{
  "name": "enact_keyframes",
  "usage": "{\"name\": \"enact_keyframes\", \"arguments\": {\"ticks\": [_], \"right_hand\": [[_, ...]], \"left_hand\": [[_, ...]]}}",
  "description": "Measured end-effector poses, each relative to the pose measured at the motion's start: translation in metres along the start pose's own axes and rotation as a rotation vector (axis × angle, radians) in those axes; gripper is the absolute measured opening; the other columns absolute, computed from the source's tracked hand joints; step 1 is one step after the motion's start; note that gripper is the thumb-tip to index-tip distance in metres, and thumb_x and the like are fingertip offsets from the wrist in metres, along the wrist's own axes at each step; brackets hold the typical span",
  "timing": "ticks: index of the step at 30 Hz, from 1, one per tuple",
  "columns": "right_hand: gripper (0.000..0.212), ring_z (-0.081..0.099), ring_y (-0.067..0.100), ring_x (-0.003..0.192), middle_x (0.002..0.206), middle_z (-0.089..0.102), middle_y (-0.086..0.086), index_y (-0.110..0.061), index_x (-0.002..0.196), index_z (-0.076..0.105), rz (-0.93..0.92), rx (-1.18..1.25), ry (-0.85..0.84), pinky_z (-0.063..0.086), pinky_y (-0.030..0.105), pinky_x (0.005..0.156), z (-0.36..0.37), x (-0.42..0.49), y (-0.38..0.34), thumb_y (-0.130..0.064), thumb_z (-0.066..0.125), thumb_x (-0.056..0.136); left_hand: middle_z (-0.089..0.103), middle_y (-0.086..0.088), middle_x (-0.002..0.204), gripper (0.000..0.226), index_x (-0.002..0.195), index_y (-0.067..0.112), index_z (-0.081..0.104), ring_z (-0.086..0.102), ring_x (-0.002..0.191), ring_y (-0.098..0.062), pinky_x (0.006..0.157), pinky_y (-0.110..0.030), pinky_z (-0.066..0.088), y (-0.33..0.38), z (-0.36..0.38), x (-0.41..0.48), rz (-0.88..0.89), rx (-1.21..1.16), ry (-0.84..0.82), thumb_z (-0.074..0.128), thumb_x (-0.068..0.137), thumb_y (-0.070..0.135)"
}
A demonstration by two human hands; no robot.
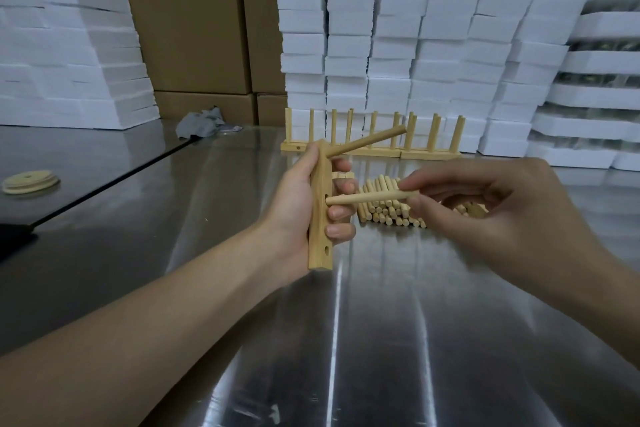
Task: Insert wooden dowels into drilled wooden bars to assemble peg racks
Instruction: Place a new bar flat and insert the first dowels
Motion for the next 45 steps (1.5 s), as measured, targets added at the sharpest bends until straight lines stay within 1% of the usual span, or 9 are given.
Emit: {"name": "enact_keyframes", "arguments": {"ticks": [10,14,21,25,29,34,40,42,45], "right_hand": [[0.019,0.079,0.008,0.08,0.085,0.081,-0.008,-0.017,0.104,0.082,0.059,0.071,0.046,0.061,0.02,0.077,0.002,0.0,0.005,-0.022,0.078,0.086],[0.021,0.073,0.014,0.066,0.07,0.076,-0.007,-0.028,0.082,0.081,0.076,-0.063,-0.004,0.057,0.032,0.062,0.005,0.0,0.007,-0.041,0.069,0.094],[0.059,0.049,0.008,0.047,0.05,0.056,0.0,-0.02,0.058,0.07,0.535,0.191,-0.081,0.042,0.015,0.048,0.02,-0.005,0.022,-0.051,0.051,0.105],[0.059,0.053,0.008,0.056,0.064,0.062,-0.003,-0.019,0.072,0.065,0.255,-0.096,-0.093,0.042,0.021,0.053,0.017,-0.006,0.017,-0.065,0.045,0.104],[0.041,0.048,0.012,0.059,0.064,0.052,-0.009,-0.028,0.073,0.051,0.067,-0.286,-0.108,0.036,0.023,0.056,0.015,-0.008,0.017,-0.049,0.046,0.108],[0.059,0.025,0.012,0.049,0.059,0.03,-0.006,-0.027,0.054,0.043,0.786,0.527,-0.241,0.024,0.025,0.044,0.036,-0.012,0.023,-0.046,0.047,0.11],[0.046,0.048,0.011,0.057,0.064,0.052,-0.015,-0.039,0.069,0.043,0.196,-0.21,-0.112,0.037,0.024,0.055,0.024,-0.012,0.021,-0.058,0.032,0.109],[0.051,0.039,0.011,0.05,0.056,0.044,-0.011,-0.036,0.063,0.045,0.33,0.057,-0.085,0.03,0.022,0.048,0.029,-0.013,0.028,-0.053,0.037,0.111],[0.06,0.022,0.009,0.044,0.056,0.027,-0.009,-0.027,0.054,0.043,0.903,0.744,-0.237,0.02,0.021,0.038,0.039,-0.015,0.026,-0.047,0.047,0.11]], "left_hand": [[0.049,0.0,0.076,0.045,0.102,0.017,0.056,0.038,0.048,-0.009,0.038,-0.019,0.028,-0.003,0.002,-0.001,0.012,0.017,-0.031,0.042,0.108,0.06],[0.056,-0.003,0.077,0.048,0.102,0.016,0.056,0.042,0.047,-0.01,0.036,-0.019,0.031,-0.003,0.001,-0.001,0.058,0.047,-0.055,0.041,0.108,0.061],[0.065,-0.004,0.072,0.049,0.111,0.016,0.055,0.049,0.044,-0.012,0.039,-0.022,0.036,-0.002,0.003,-0.001,0.153,0.18,-0.059,0.041,0.108,0.063],[0.059,0.0,0.066,0.047,0.107,0.017,0.056,0.045,0.042,-0.011,0.04,-0.021,0.035,-0.002,0.0,0.002,0.132,0.145,-0.019,0.042,0.108,0.061],[0.057,0.002,0.066,0.047,0.103,0.018,0.056,0.044,0.04,-0.01,0.039,-0.022,0.036,-0.002,0.001,0.002,0.109,0.13,-0.057,0.042,0.108,0.062],[0.047,0.002,0.062,0.048,0.103,0.015,0.052,0.037,0.037,-0.01,0.04,-0.022,0.031,-0.001,0.0,0.001,0.212,0.264,-0.045,0.04,0.109,0.061],[0.038,0.006,0.059,0.045,0.098,0.018,0.051,0.032,0.033,-0.007,0.038,-0.021,0.026,-0.002,0.004,0.001,0.118,0.109,-0.104,0.042,0.108,0.061],[0.037,0.006,0.061,0.045,0.097,0.018,0.05,0.032,0.034,-0.008,0.041,-0.023,0.023,-0.001,0.006,-0.001,0.174,0.176,-0.117,0.041,0.108,0.061],[0.038,0.004,0.063,0.046,0.095,0.017,0.05,0.032,0.035,-0.01,0.045,-0.028,0.024,0.002,0.007,-0.005,0.329,0.399,-0.074,0.039,0.108,0.06]]}}
Point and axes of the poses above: each hand's wrist, its own x-axis towards the middle knuckle, its own z-axis out of the palm, y = z × x, the point moved 2 cm from there along x, towards the middle knuckle
